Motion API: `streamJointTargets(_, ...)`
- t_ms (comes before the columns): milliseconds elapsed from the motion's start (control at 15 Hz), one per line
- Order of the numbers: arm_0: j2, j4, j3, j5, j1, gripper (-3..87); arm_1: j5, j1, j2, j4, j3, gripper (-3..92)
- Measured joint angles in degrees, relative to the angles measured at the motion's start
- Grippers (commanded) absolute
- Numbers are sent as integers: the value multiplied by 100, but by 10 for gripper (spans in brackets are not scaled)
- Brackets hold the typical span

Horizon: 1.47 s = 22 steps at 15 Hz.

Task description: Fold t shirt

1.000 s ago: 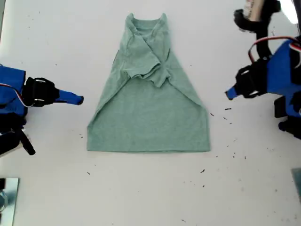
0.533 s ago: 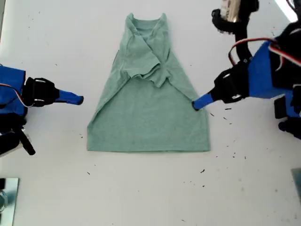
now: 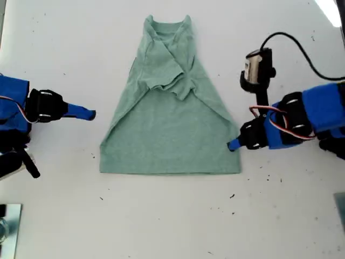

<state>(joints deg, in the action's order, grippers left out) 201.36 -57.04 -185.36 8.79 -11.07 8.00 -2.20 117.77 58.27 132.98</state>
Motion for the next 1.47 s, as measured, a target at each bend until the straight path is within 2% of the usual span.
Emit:
streamJointTargets(67, 0, 0, 0, 0, 18, -2, -114, -105, -352, -290, 88, 138)
streamJointTargets(133, 0, 0, 0, 18, 44, -2, -272, -176, -650, -580, 105, 17)
streamJointTargets(333, 0, 0, 0, 18, 44, -2, -360, -255, -844, -773, 44, 12)
streamJointTargets(600, 35, 0, 0, 26, 44, -2, 290, -79, -396, 1477, -1072, 12)
streamJointTargets(800, 35, 0, 0, 53, 44, -2, 782, 141, -475, 3393, -3067, 12)
streamJointTargets(867, 53, 0, 0, 53, 44, -2, 984, 167, -800, 3920, -3964, 12)
streamJointTargets(933, 53, 0, 0, 53, 44, -2, 1090, 167, -1072, 4008, -4623, 12)
streamJointTargets(1133, 53, 0, 0, 53, 44, -2, 1090, 167, -2575, 4025, -5968, 12)
streamJointTargets(1267, 53, 0, 0, 53, 44, -2, 967, -53, -3560, 3507, -6759, 12)
streamJointTargets(1333, 53, 0, 0, 53, 70, -2, 896, -185, -3841, 3023, -6768, 44)
streamJointTargets(1400, 53, 0, 0, 53, 62, -2, 870, -299, -4140, 2250, -6785, 217)
streamJointTargets(1467, 53, 0, 0, 53, 62, -2, 826, -396, -4456, 1854, -6785, 272)
